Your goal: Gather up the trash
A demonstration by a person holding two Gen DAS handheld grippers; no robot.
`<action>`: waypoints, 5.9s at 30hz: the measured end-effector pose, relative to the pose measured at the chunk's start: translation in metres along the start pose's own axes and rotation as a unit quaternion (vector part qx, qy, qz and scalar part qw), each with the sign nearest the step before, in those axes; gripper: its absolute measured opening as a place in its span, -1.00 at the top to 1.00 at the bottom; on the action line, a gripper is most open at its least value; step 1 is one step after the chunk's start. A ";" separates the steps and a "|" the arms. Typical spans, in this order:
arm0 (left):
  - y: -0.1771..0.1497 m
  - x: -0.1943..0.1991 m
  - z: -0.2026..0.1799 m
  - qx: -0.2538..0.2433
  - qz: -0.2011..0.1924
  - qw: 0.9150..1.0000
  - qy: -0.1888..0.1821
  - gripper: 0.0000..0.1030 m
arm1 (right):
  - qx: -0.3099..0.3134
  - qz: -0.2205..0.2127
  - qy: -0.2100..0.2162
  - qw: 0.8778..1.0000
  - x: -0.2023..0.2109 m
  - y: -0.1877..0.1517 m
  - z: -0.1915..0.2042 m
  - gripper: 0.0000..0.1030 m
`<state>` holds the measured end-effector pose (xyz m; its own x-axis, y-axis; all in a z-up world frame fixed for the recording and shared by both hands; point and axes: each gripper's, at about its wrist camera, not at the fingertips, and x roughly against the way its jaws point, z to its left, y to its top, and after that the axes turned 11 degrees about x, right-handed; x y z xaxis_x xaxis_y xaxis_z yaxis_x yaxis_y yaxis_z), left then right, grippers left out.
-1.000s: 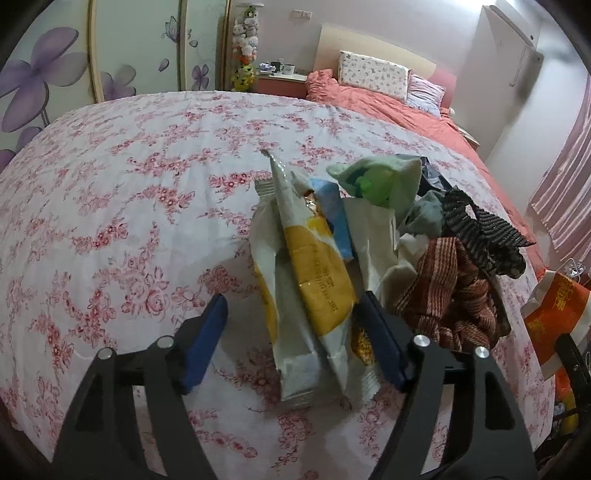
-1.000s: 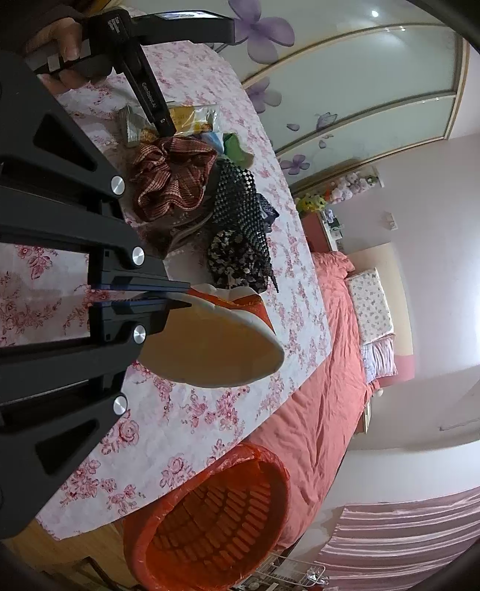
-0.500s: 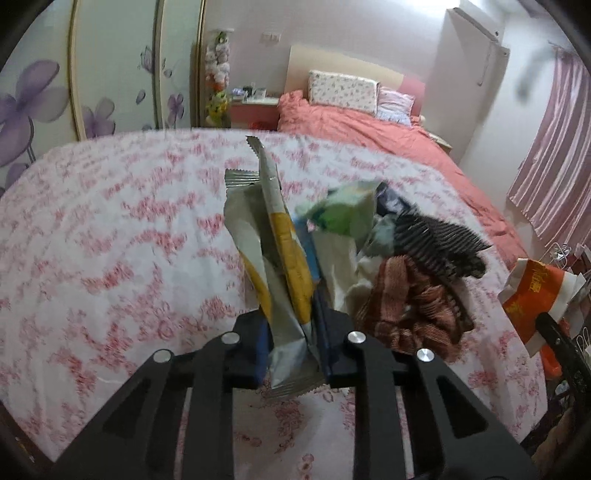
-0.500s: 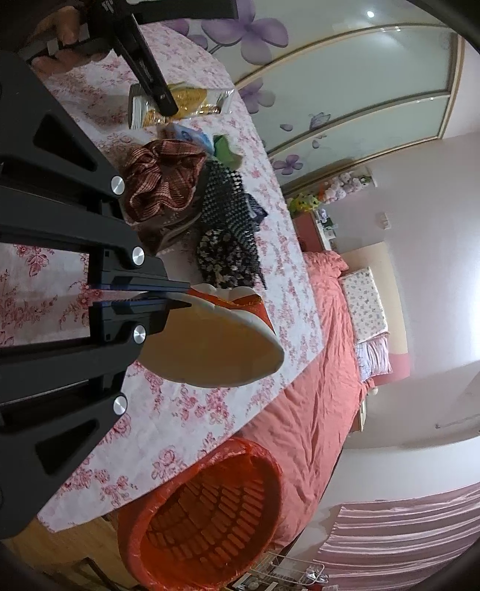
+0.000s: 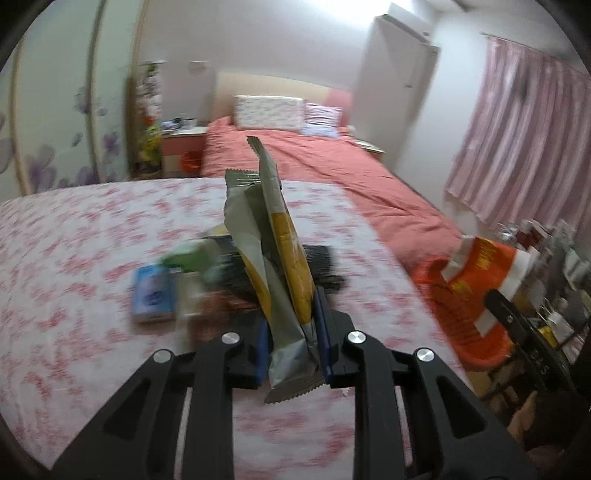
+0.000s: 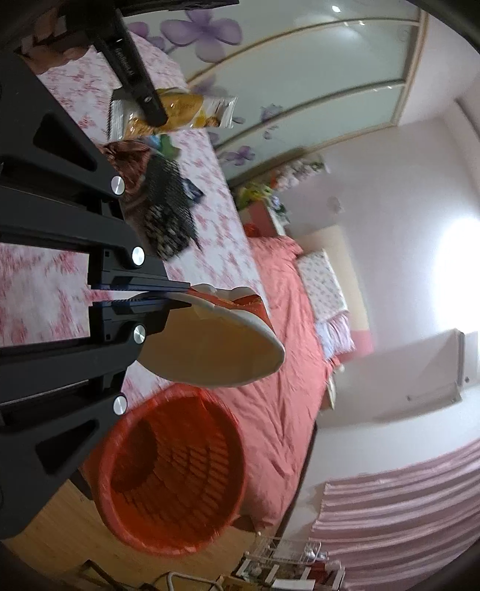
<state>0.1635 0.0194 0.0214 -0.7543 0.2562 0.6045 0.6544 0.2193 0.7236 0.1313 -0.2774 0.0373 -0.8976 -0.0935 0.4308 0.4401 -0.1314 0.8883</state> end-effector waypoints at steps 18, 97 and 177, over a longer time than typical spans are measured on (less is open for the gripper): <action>-0.035 -0.109 -0.185 -0.114 0.104 0.976 -0.151 0.56 | -0.101 -0.002 -0.086 0.991 -0.028 -0.008 -0.118 0.93; 0.011 -0.081 0.164 0.077 0.035 0.981 0.173 -0.56 | 0.135 0.197 0.069 0.969 -0.126 -0.049 0.118 0.64; 0.040 0.000 0.044 0.009 -0.027 0.998 0.062 0.04 | -0.015 0.030 0.023 0.999 -0.016 0.016 0.008 0.75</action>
<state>0.1923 0.0695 0.0359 -0.7881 0.1263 0.6024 0.6132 0.2470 0.7503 0.1524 -0.2704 0.0461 -0.8678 -0.1476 0.4746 0.4941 -0.1534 0.8558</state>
